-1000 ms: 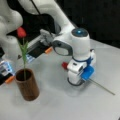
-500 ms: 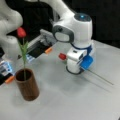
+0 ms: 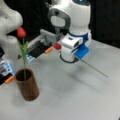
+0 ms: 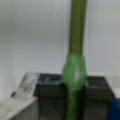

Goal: Flower insertion into a vase

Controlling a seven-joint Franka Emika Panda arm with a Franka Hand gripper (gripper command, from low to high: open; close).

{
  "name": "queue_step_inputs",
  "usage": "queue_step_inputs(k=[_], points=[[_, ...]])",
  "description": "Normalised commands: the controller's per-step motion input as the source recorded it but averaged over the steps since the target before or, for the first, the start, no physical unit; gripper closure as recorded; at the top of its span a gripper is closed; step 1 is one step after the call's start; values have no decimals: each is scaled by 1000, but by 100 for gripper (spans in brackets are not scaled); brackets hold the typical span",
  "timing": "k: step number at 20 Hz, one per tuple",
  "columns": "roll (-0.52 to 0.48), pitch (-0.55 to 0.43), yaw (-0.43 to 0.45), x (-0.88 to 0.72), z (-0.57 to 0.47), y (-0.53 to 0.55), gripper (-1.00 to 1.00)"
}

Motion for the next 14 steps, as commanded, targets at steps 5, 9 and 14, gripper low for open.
queue_step_inputs(k=[5,9,14], points=[[178,-45,8,-324,348,-182,100],[165,-92,70,-284,213,-109,100],[213,-53,81,-366,201,-121,100]])
